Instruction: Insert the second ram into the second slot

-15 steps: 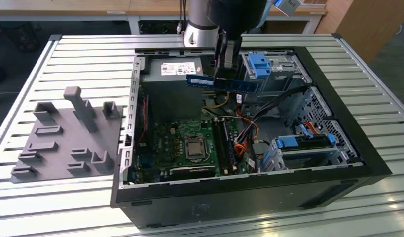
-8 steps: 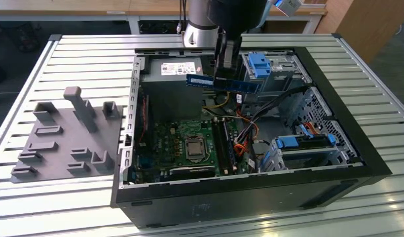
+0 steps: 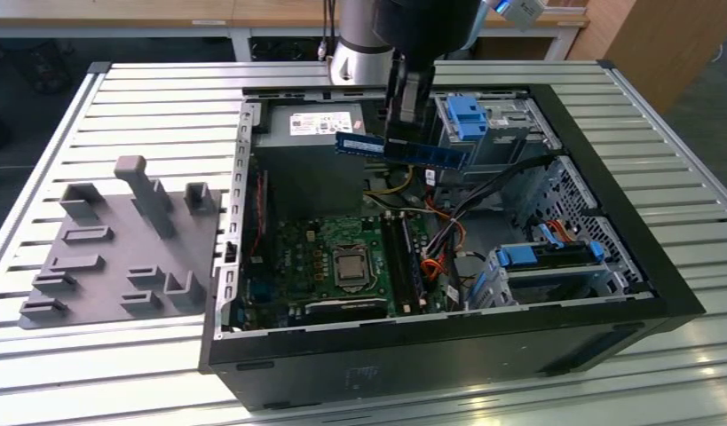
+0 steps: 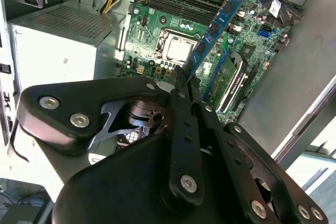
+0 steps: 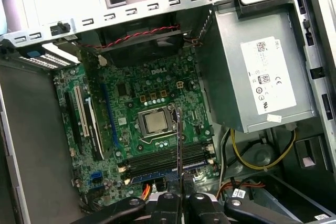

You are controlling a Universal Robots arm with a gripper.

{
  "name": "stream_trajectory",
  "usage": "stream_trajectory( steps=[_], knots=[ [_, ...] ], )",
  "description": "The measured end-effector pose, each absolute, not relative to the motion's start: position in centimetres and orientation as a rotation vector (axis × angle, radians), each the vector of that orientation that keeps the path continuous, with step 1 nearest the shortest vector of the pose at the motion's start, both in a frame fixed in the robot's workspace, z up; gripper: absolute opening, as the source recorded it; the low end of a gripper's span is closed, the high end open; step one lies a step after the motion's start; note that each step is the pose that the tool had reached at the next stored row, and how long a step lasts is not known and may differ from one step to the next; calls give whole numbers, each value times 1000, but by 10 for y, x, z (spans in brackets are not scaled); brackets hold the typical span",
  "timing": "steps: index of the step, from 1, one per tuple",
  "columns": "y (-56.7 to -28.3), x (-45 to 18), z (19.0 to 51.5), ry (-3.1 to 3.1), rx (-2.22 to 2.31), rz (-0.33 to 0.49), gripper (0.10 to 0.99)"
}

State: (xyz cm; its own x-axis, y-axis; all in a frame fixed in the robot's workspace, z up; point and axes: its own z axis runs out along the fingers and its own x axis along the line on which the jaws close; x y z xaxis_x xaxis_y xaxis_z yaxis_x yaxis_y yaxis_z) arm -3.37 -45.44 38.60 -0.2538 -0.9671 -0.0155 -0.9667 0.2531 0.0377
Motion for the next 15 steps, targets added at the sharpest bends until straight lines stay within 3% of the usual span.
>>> stream_trajectory(
  steps=[15],
  knots=[
    [-454,-34,386,-2517,1862,-62,137]
  ],
)
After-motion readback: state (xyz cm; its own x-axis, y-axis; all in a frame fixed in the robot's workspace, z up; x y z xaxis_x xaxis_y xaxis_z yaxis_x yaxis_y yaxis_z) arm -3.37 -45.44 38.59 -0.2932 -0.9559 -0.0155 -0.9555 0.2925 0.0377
